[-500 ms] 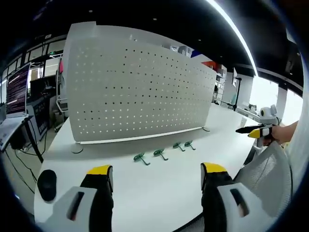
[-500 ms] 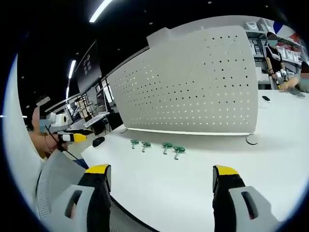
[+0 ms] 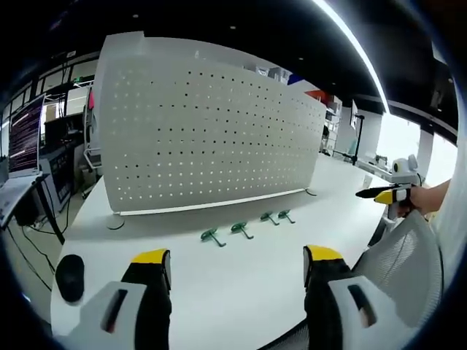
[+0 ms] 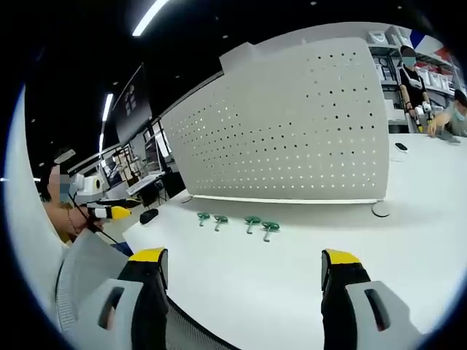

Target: Insert the hook assembly into the mounting plate slot until the hook locks in place.

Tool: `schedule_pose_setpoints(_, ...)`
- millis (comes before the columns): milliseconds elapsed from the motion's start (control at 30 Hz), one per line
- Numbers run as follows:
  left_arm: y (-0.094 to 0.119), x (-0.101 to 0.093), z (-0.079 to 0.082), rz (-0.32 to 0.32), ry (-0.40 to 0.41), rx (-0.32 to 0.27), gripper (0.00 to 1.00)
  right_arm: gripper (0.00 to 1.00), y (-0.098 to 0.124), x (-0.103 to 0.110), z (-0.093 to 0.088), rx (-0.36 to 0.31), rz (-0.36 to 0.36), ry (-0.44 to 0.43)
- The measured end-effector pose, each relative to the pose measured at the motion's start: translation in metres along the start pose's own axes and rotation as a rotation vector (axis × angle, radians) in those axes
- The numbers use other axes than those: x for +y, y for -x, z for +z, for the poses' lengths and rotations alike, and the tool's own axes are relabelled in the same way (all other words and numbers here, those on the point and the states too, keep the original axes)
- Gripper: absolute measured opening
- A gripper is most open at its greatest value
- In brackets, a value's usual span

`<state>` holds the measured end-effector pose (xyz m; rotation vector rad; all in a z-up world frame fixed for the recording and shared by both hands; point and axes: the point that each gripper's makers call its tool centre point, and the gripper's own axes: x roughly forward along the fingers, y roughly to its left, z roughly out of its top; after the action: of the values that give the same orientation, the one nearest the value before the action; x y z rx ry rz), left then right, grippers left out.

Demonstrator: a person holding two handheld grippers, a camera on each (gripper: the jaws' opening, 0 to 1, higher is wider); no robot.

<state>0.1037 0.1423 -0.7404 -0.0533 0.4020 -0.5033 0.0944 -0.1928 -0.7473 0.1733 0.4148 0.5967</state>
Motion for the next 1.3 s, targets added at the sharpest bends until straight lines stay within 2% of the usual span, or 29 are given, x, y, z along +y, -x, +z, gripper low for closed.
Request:
schedule_pose_setpoints(600, -0.007, 0.002, 0.002, -0.021, -0.010, 0.008, 0.76, 0.83, -0.004, 0.003, 0.003, 0.002, 0.000, 0.018)
schedule_pose_setpoints(1033, -0.020, 0.013, 0.001, -0.043, -0.041, 0.042, 0.75, 0.80, -0.009, 0.002, 0.004, -0.007, 0.005, 0.024)
schedule_pose_setpoints(1300, -0.034, 0.014, 0.001, -0.074, -0.098, 0.076, 0.75, 0.81, -0.012, 0.004, 0.006, -0.002, 0.015, 0.029)
